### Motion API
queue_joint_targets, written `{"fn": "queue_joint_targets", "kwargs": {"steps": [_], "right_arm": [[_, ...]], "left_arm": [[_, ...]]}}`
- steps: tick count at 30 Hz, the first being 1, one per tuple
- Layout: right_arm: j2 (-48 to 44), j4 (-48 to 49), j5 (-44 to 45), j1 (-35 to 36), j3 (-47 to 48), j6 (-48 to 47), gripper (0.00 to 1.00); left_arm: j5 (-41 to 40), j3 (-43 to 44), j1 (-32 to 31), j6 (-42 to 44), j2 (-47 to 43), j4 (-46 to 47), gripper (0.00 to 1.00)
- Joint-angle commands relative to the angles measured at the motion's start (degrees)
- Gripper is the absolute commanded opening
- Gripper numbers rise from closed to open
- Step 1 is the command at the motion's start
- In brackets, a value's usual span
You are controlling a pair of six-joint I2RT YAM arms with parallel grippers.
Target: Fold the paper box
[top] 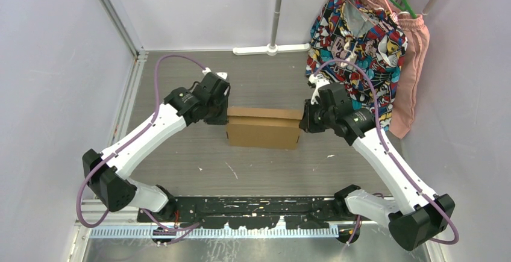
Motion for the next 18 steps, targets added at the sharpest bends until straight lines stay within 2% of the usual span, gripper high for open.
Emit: {"fn": "queue_joint_targets", "kwargs": {"steps": [1,7,12,18], "right_arm": [[-0.33,-3.08,-4.41,0.8,3.44,0.34,0.16],[-1.17,-7.35,-8.16,0.76,9.56,0.37,0.31],[-0.92,-8.44,-8.5,0.74,14.17,1.75,0.33],[3.36,-5.74,-5.93,0.72,14.98,4.08,0.32]], "left_arm": [[-0.9,-0.95,-0.95,-0.77,-0.47,1.59,0.0],[-2.24,-1.13,-1.19,-0.24,-0.39,1.68,0.0],[-2.95,-1.79,-1.52,-0.03,-0.21,1.75,0.0],[-3.76,-3.18,-1.87,-0.02,-0.67,2.38,0.0]]}}
